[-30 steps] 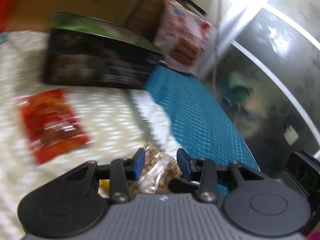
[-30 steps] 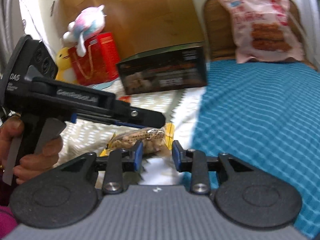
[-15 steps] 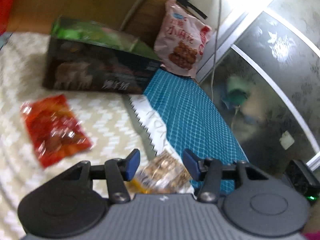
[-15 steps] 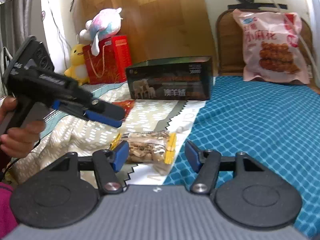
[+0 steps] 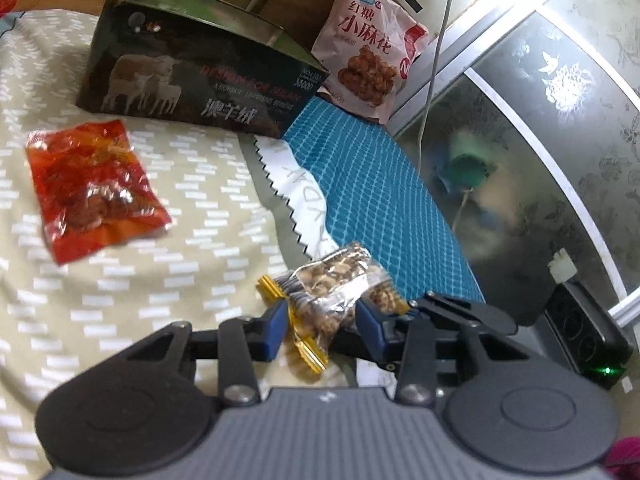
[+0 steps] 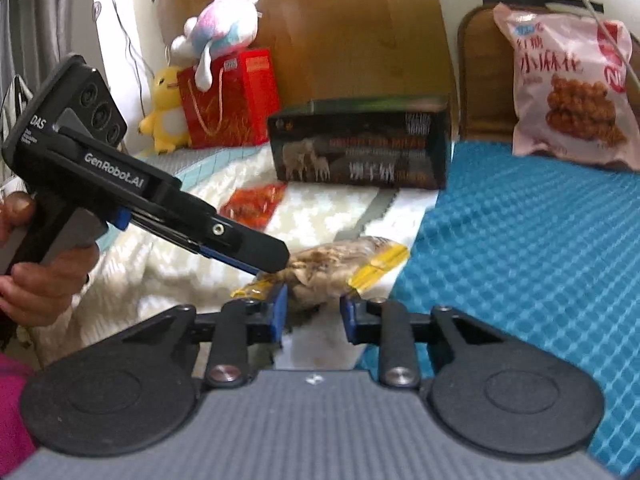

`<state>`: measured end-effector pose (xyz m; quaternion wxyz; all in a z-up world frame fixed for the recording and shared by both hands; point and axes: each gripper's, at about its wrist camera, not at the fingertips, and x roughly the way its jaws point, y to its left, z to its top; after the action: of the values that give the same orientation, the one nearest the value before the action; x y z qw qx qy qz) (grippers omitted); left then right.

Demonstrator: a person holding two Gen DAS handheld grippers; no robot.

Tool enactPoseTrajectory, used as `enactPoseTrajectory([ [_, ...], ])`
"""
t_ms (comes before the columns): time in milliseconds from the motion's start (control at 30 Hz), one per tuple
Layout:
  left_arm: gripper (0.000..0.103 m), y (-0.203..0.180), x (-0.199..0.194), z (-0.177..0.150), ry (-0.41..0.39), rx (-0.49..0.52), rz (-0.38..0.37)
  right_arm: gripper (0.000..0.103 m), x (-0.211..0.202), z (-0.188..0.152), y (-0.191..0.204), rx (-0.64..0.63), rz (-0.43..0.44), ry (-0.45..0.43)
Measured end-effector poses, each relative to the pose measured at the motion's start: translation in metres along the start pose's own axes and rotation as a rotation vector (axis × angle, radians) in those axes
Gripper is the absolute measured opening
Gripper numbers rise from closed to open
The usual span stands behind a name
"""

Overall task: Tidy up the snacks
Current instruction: 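Lower the left tool onto the clear nut bag and close, then carry the nut bag into the black tin and open the left tool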

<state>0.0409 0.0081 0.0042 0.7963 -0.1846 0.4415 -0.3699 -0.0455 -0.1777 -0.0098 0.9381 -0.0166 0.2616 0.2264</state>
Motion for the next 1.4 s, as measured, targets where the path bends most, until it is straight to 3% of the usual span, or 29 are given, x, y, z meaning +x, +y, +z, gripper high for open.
enactPoseTrajectory([
  [300, 0.037, -0.012, -0.026, 0.060, -0.141, 0.079, 0.000, 0.031, 0.027, 0.066, -0.011, -0.056, -0.035, -0.159],
  [567, 0.038, -0.008, -0.021, 0.128, -0.243, 0.116, 0.075, 0.033, 0.079, 0.115, -0.047, -0.074, -0.059, -0.184],
  [667, 0.039, 0.004, -0.007, 0.151, -0.264, 0.095, 0.110, 0.049, 0.103, 0.122, -0.060, -0.087, -0.109, -0.169],
  [767, 0.046, 0.014, 0.009, 0.165, -0.278, 0.082, 0.196, 0.052, 0.101, 0.118, -0.070, -0.056, -0.164, -0.191],
  [967, 0.046, 0.018, 0.006, 0.153, -0.290, 0.079, 0.189, 0.054, 0.064, 0.101, -0.076, 0.020, -0.151, -0.235],
  [1100, 0.053, 0.015, -0.023, 0.133, -0.344, 0.063, 0.153, 0.055, 0.049, 0.080, -0.063, 0.050, -0.102, -0.225],
  [1200, 0.056, 0.015, -0.046, 0.114, -0.381, 0.045, 0.151, 0.056, 0.047, 0.071, -0.048, 0.018, -0.110, -0.200],
  [1267, 0.056, 0.020, -0.058, 0.100, -0.389, 0.020, 0.155, 0.060, 0.049, 0.078, -0.044, -0.026, -0.139, -0.195],
  [1300, 0.056, 0.023, -0.063, 0.093, -0.388, 0.007, 0.162, 0.074, 0.050, 0.087, -0.044, -0.047, -0.149, -0.206],
  [1333, 0.056, 0.027, -0.069, 0.086, -0.389, -0.007, 0.173, 0.081, 0.053, 0.097, -0.047, -0.057, -0.157, -0.222],
  [1400, 0.056, 0.035, -0.080, 0.072, -0.395, -0.036, 0.192, 0.078, 0.065, 0.121, -0.061, -0.048, -0.182, -0.231],
])
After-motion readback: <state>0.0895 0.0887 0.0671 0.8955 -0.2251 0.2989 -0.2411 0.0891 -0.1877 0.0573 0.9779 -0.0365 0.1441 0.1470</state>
